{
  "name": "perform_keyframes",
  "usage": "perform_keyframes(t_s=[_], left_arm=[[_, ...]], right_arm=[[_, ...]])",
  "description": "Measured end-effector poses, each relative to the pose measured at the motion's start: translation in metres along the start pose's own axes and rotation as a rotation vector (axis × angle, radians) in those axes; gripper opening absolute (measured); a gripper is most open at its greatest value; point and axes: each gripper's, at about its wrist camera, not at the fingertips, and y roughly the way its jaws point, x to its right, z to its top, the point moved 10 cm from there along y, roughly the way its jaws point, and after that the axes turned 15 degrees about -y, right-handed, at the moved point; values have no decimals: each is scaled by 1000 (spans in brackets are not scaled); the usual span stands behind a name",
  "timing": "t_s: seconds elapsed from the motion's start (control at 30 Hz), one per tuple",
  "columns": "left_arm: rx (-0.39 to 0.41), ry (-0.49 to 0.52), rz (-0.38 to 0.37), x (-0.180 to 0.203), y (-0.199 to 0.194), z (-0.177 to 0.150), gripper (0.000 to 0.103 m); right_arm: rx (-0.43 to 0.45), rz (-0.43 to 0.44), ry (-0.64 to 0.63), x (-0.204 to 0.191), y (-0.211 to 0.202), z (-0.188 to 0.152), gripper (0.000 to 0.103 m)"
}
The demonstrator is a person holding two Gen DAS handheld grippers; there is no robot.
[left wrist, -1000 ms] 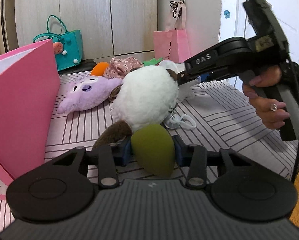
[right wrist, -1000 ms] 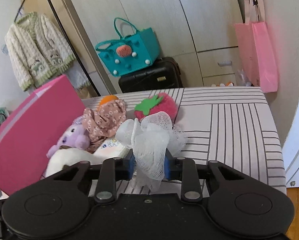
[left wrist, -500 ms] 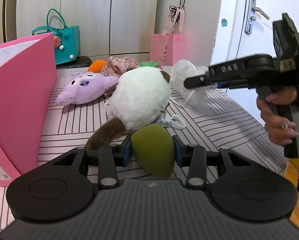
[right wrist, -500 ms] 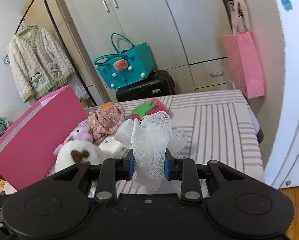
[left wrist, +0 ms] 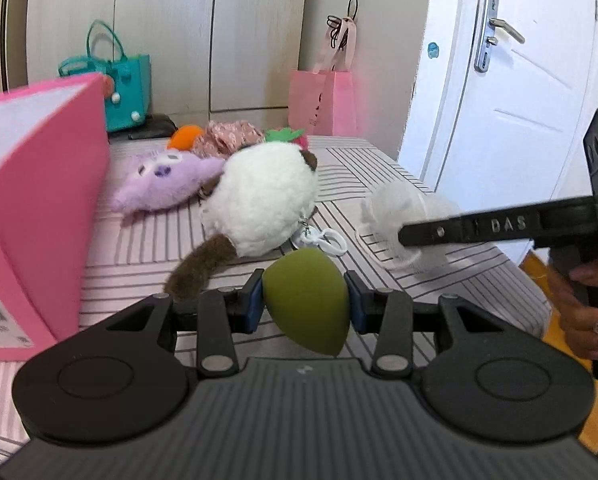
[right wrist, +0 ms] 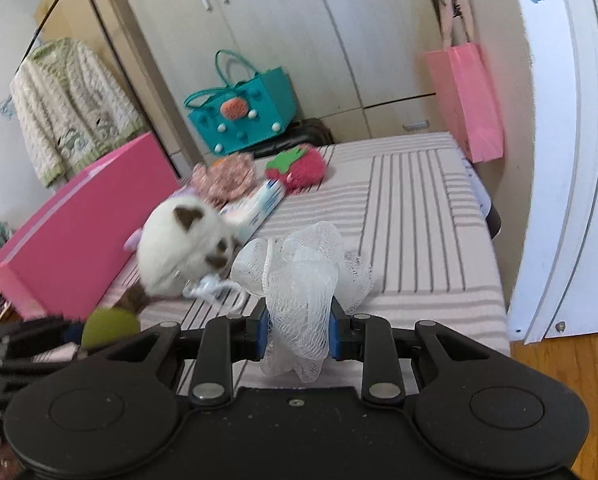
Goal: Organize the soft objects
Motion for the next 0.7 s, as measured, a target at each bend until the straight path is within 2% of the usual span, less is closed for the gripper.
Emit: perform_keyframes(t_s=[0.1, 0.3, 0.5, 0.7], left_arm=[[21, 20, 4, 2, -9, 2, 40], [-14, -3, -17, -2, -23, 2, 40], [-118, -35, -41, -15, -38, -4, 40], [-218, -67, -50, -34, -55, -9, 40]], right_arm=[[-11, 14, -11, -13, -7, -3, 33], [-59, 66, -18, -34, -16, -11, 32], [-108, 131, -23, -55, -30, -14, 32], [-159, 255, -33, -91, -37, -13, 32]])
